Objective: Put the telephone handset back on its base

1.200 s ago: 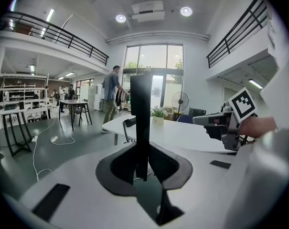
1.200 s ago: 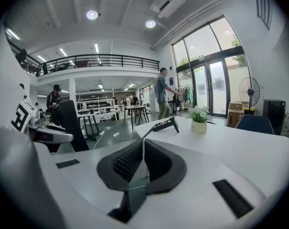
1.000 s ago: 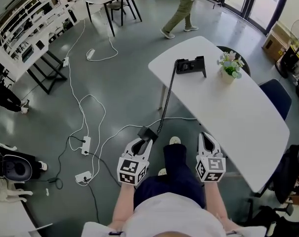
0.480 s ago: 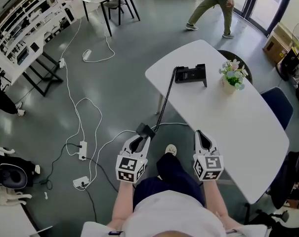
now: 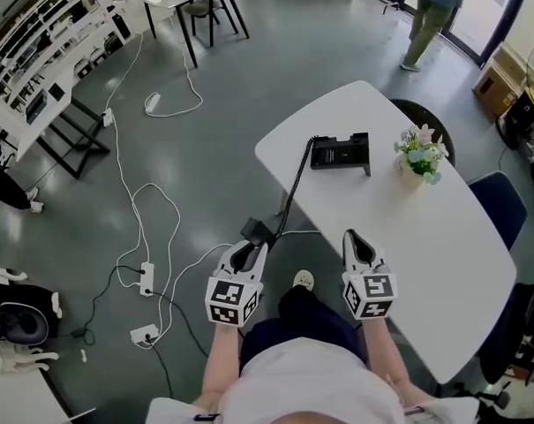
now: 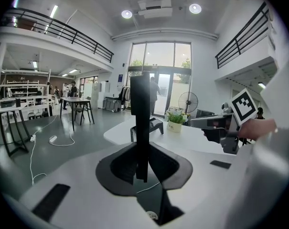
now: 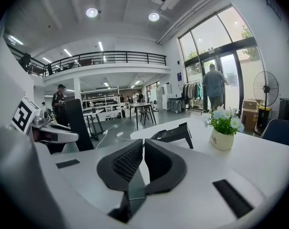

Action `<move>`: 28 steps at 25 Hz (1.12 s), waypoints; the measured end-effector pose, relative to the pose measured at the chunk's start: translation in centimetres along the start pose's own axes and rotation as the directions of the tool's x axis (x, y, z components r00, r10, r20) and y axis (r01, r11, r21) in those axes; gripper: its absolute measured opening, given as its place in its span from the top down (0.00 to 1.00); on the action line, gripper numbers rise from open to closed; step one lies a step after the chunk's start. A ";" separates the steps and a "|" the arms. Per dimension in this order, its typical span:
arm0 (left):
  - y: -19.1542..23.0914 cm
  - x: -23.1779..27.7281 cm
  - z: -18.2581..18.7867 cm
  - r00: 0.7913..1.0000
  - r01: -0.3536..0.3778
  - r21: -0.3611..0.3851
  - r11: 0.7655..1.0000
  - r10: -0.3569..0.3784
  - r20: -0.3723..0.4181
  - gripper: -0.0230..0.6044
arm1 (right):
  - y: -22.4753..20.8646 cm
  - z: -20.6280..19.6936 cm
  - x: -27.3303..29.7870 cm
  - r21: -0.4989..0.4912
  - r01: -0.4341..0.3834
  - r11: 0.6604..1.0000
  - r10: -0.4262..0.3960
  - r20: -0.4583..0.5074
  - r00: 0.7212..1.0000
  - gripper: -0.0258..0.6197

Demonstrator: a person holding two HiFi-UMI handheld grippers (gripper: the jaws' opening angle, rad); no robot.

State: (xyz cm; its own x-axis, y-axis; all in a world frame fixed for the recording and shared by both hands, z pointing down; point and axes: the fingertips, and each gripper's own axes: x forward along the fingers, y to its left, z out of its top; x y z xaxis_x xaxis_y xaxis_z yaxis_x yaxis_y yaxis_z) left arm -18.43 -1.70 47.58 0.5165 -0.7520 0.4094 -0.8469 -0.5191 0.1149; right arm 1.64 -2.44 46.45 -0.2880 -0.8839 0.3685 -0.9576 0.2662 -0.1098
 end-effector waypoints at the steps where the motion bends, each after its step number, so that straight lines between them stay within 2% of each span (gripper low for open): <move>1: 0.2 0.5 0.2 1.000 0.000 -0.002 1.000 0.000 0.000 0.84 | -0.3 0.1 0.4 -0.001 -0.001 1.000 0.001 -0.001 1.000 0.90; 14: 1.9 6.8 2.8 1.000 0.027 0.010 1.000 -0.026 -0.007 0.84 | -4.3 1.3 4.9 0.012 0.030 0.999 -0.029 -0.016 0.999 0.90; 22: 1.2 9.7 3.8 0.999 0.038 -0.013 0.999 -0.038 -0.002 0.84 | -6.7 2.0 6.8 0.023 0.015 1.000 -0.014 -0.015 1.000 0.90; 28: 1.3 10.7 4.1 1.000 0.030 -0.003 1.000 -0.030 -0.010 0.84 | -7.3 2.6 7.9 0.039 0.005 0.999 -0.005 0.007 1.000 0.90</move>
State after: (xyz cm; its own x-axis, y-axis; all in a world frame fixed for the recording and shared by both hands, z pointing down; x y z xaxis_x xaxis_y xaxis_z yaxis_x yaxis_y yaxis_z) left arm -13.48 -12.08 48.40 0.5403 -0.7322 0.4146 -0.8315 -0.5401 0.1298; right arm 6.39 -12.33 47.79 -0.2830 -0.8879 0.3626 -0.9584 0.2467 -0.1438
